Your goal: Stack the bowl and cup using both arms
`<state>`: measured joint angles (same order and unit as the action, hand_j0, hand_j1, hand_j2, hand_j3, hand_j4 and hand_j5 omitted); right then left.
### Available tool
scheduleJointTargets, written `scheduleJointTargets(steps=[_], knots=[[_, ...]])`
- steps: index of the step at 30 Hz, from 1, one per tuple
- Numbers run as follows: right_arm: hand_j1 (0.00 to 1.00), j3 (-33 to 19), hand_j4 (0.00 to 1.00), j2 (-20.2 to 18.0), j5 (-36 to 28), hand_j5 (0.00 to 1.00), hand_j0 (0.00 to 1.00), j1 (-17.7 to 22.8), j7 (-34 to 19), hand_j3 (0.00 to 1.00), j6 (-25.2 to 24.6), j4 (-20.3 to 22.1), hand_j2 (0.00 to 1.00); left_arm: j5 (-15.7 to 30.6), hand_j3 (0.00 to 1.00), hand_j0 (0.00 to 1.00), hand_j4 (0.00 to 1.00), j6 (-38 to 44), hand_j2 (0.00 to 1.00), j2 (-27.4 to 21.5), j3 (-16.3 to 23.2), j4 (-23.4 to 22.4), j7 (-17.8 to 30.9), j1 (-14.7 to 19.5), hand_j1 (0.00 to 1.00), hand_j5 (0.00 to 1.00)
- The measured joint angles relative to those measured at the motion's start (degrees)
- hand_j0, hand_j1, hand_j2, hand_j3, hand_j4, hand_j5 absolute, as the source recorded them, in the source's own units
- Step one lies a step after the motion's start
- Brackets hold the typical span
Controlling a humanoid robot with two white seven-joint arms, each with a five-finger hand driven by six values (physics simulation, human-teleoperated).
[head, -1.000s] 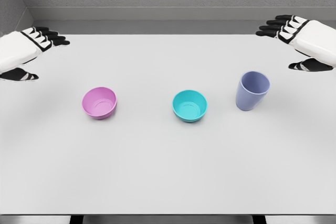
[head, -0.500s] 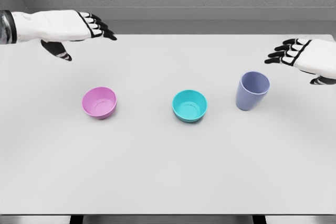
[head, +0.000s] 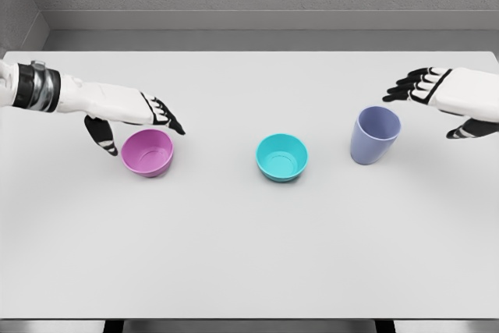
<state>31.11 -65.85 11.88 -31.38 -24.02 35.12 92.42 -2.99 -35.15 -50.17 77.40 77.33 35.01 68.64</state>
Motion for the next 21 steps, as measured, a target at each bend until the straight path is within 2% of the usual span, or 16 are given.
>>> scheduleJointTargets(steps=[2,4,10,12,17,21], knots=[[1.00,0.10,1.00,-0.04,-1.66,1.00,1.00,-0.35,-0.04,1.00,-0.01,0.16,1.00,0.02,1.00,1.00,1.00,0.00,1.00,-0.21,0.18,0.05,0.00,0.00,1.00,1.00],[1.00,1.37,1.00,-0.03,-2.61,1.00,1.00,-2.45,-0.05,1.00,-0.05,0.25,1.00,0.08,1.00,1.00,1.00,0.01,1.00,-0.33,0.32,0.11,0.00,-0.27,1.00,1.00],[1.00,13.01,1.00,0.34,-3.69,1.00,1.00,-17.40,-1.89,1.00,-3.41,-1.80,1.00,-0.07,1.00,1.00,1.00,0.02,1.00,-0.10,0.50,0.02,0.00,-1.41,1.00,1.00],[1.00,17.20,1.00,0.41,-4.40,1.00,1.00,-18.98,-3.16,1.00,-5.01,-2.41,1.00,-0.29,1.00,1.00,1.00,0.01,1.00,0.04,0.44,-0.03,0.01,-1.67,1.00,1.00],[1.00,24.31,1.00,0.49,-8.07,1.00,1.00,-25.81,-8.96,1.00,-7.27,-4.14,1.00,-0.40,1.00,1.00,1.00,0.03,1.00,0.28,0.30,-0.18,0.00,-2.11,1.00,1.00],[1.00,28.39,1.00,0.81,-13.07,1.00,1.00,-28.82,-10.46,1.00,-7.90,-6.27,1.00,-0.62,1.00,1.00,1.00,0.01,1.00,0.43,0.27,-0.75,0.01,-2.90,1.00,1.00]])
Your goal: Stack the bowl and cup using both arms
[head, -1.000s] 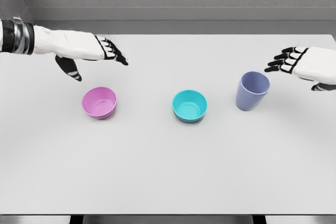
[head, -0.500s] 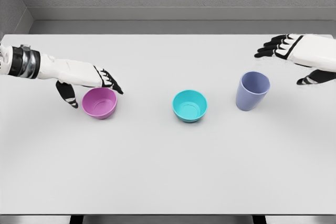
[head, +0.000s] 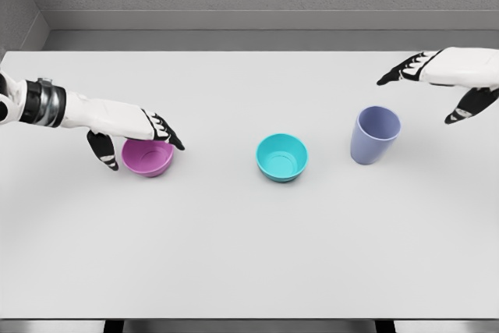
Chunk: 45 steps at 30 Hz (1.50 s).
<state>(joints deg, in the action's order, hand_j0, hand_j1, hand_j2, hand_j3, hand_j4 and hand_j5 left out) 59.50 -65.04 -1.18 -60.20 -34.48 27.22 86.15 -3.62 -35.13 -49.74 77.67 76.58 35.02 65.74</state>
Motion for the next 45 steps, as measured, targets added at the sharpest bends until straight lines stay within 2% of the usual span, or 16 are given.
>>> scheduleJointTargets(steps=[2,10,22,39,45], knots=[[1.00,1.72,1.00,0.66,-2.50,1.00,1.00,-1.32,-0.26,1.00,-0.11,-1.20,1.00,-0.46,1.00,1.00,1.00,0.00,1.00,0.28,-0.08,-0.54,0.00,-0.09,1.00,1.00],[1.00,4.25,1.00,3.49,-7.26,1.00,1.00,-1.32,-0.53,1.00,0.16,-4.03,1.00,-1.54,1.00,1.00,1.00,0.01,1.00,1.17,-0.21,-1.36,0.00,-0.44,1.00,1.00],[1.00,6.29,1.00,5.31,-7.89,1.00,1.00,-1.15,-0.54,1.00,0.03,-4.40,1.00,-2.70,1.00,1.00,1.00,0.01,1.00,2.56,-0.25,-2.65,0.00,-0.53,1.00,1.00],[1.00,6.24,1.00,5.53,-7.71,1.00,1.00,-0.62,-0.54,1.00,0.58,-6.11,1.00,-2.98,1.00,1.00,1.00,0.01,1.00,3.65,-0.33,-3.28,0.00,-1.49,1.00,1.00],[1.00,5.99,1.00,5.51,-7.73,1.00,1.00,-0.62,-0.54,1.00,0.97,-6.17,1.00,-3.44,0.91,0.91,0.91,0.01,0.91,3.61,-0.35,-3.28,0.00,-1.58,0.91,0.91]])
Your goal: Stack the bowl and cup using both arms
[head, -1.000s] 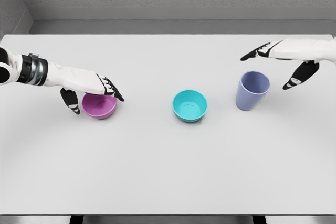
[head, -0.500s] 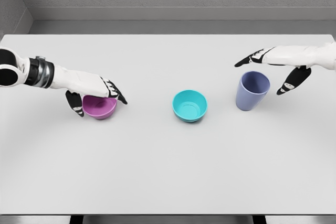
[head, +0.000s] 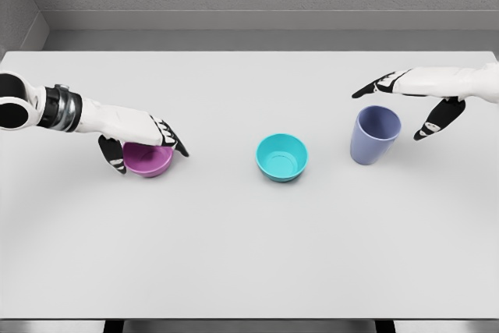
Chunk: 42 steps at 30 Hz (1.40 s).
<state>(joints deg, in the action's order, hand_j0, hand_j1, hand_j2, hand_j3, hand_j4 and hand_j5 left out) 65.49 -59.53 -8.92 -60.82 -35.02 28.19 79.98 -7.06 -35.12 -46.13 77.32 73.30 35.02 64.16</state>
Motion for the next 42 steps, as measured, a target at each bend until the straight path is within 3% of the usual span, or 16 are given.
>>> scheduleJointTargets(steps=[21,42], knots=[[1.00,0.34,1.00,0.94,-0.02,1.00,1.00,-0.09,0.00,1.00,-0.03,-0.02,1.00,-1.81,0.80,0.80,0.80,-0.02,0.80,-0.39,-3.35,1.57,0.00,0.35,0.80,0.80],[1.00,0.60,1.00,3.84,0.37,1.00,1.00,1.05,0.00,1.00,-0.21,-3.56,1.00,-3.66,0.80,0.80,0.80,-0.03,0.80,2.38,-5.28,5.08,-0.01,2.72,0.80,0.80]])
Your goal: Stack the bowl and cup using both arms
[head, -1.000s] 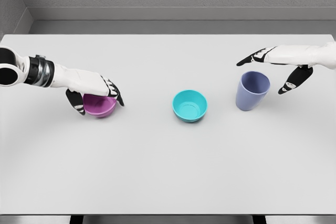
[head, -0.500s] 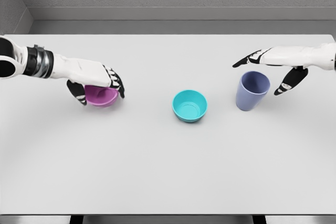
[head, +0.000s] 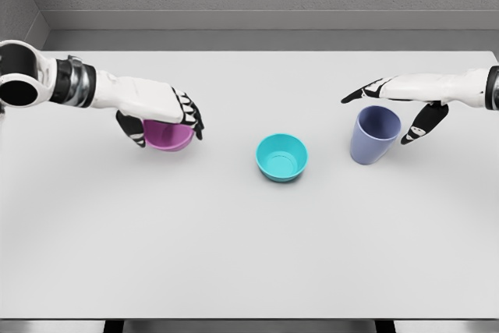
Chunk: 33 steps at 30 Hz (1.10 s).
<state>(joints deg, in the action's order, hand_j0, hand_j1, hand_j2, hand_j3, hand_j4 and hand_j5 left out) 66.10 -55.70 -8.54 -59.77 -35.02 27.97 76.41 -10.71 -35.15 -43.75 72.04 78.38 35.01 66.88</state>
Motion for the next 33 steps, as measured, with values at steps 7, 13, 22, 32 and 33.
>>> scheduleJointTargets(steps=[7,13,22,32,33], knots=[[1.00,0.02,1.00,1.06,0.14,1.00,1.00,0.70,0.00,1.00,-0.05,-1.12,1.00,-0.44,0.80,0.80,0.80,0.00,0.80,2.41,0.06,0.19,0.00,0.88,0.80,0.80],[1.00,0.33,1.00,1.26,0.20,1.00,1.00,0.79,0.00,1.00,-0.08,-1.56,1.00,-0.85,0.79,0.79,0.79,-0.01,0.79,4.32,0.02,1.10,0.00,1.49,0.79,0.79],[1.00,0.86,1.00,1.32,0.24,1.00,1.00,0.88,0.00,1.00,-0.08,-2.03,1.00,-0.69,0.79,0.79,0.79,-0.01,0.79,7.71,-0.08,1.61,0.00,2.81,0.79,0.79],[1.00,1.02,1.00,2.80,0.26,1.00,1.00,1.14,0.00,1.00,-0.09,-3.56,1.00,-0.60,0.80,0.80,0.80,0.00,0.80,11.57,-0.09,1.21,0.00,3.16,0.80,0.80],[1.00,1.03,1.00,2.86,0.26,1.00,1.00,1.14,0.00,1.00,-0.09,-3.61,1.00,-0.62,0.80,0.80,0.80,0.00,0.80,11.87,-0.07,1.17,0.00,3.25,0.80,0.80]])
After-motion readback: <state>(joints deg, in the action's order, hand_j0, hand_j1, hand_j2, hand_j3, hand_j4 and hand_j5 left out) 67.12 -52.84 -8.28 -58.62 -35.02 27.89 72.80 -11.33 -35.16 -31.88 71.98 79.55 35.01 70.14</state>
